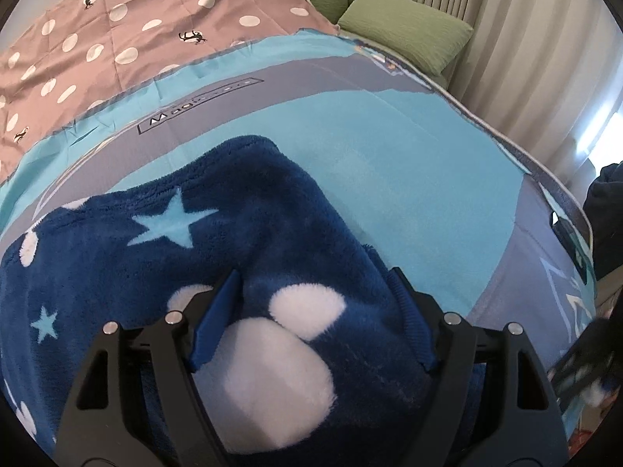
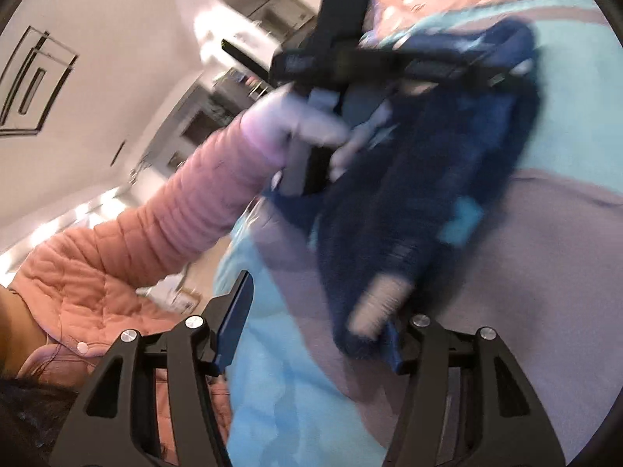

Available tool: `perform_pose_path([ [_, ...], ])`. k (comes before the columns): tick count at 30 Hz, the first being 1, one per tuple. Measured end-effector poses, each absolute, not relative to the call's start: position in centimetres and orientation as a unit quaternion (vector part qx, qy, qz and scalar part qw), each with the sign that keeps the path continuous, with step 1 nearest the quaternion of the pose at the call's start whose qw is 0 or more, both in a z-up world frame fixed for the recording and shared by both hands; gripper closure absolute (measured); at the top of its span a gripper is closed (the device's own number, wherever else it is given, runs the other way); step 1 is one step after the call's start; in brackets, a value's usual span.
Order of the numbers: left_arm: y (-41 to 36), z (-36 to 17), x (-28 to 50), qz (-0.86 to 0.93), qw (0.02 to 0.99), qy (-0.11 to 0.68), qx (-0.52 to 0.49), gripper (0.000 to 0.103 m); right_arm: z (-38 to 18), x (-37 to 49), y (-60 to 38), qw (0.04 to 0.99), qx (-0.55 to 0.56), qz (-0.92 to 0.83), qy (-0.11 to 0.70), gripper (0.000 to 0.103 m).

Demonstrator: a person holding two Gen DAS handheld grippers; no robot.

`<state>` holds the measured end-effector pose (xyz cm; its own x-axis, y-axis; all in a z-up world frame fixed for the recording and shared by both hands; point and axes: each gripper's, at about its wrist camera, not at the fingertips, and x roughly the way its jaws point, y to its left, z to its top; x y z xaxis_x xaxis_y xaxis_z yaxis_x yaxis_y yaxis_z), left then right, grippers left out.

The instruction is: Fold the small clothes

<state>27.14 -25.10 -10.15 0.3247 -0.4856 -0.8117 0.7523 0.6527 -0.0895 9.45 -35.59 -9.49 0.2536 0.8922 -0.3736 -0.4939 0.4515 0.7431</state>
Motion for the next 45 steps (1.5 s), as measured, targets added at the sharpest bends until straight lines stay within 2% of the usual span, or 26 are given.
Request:
perform_pose_path([
  [5,-23.6,-9.1,26.9,-0.410,0.793,0.435,0.112,0.026,-7.7,10.4,-43.8,0.778,0.376,0.391,0.318,0.043],
  [8,-22.2,-7.6,25.0,-0.431,0.791,0.426,0.087,0.026,-9.5,14.2,-45.2,0.779,0.415,0.306,0.357,0.043],
  [11,-20.1,-6.3,22.3,-0.448,0.788,0.416,0.076,0.026,-11.3,18.0,-43.7,0.748,0.438,0.295,0.403,0.042],
  [15,-18.2,-6.3,18.0,-0.468,0.772,0.420,0.095,0.025,-12.3,22.1,-39.5,0.746,0.400,0.259,0.466,0.039],
  [17,-17.9,-6.5,15.6,-0.487,0.758,0.419,0.111,0.025,-12.3,23.3,-39.0,0.748,0.392,0.257,0.471,0.036],
  [19,-18.5,-7.1,13.6,-0.508,0.743,0.417,0.124,0.022,-12.1,24.8,-37.9,0.752,0.380,0.242,0.482,0.036],
  [20,-19.0,-7.4,12.8,-0.512,0.741,0.412,0.138,0.020,-11.9,25.3,-37.3,0.759,0.372,0.227,0.484,0.067],
  [21,-19.8,-8.0,11.9,-0.516,0.740,0.402,0.159,0.018,-11.8,25.5,-37.1,0.762,0.368,0.221,0.485,0.079],
  [23,-20.9,-8.9,11.2,-0.518,0.739,0.393,0.178,0.018,-9.5,25.2,-36.5,0.796,0.341,0.215,0.451,0.085],
  [26,-22.3,-9.8,12.0,-0.533,0.733,0.395,0.153,0.017,-6.9,25.1,-36.5,0.821,0.311,0.207,0.432,0.085],
  [30,-23.5,-10.8,12.8,-0.538,0.727,0.405,0.137,0.017,-11.3,26.3,-36.5,0.823,0.258,0.149,0.483,0.083],
  [33,-23.4,-11.0,12.0,-0.535,0.733,0.388,0.160,0.017,-13.3,25.6,-38.3,0.810,0.321,0.177,0.458,0.077],
  [34,-23.2,-11.0,11.8,-0.536,0.734,0.386,0.159,0.017,-13.3,25.3,-38.8,0.807,0.335,0.173,0.455,0.072],
  [35,-23.0,-10.9,11.7,-0.537,0.734,0.384,0.157,0.017,-12.9,24.7,-39.3,0.810,0.339,0.163,0.451,0.067],
  [41,-21.7,-10.4,11.7,-0.534,0.742,0.386,0.121,0.017,-8.6,17.4,-38.7,0.839,0.302,0.192,0.409,0.067],
  [45,-20.4,-10.0,10.9,-0.520,0.757,0.382,0.107,0.017,-8.0,12.0,-36.7,0.843,0.270,0.219,0.410,0.067],
])
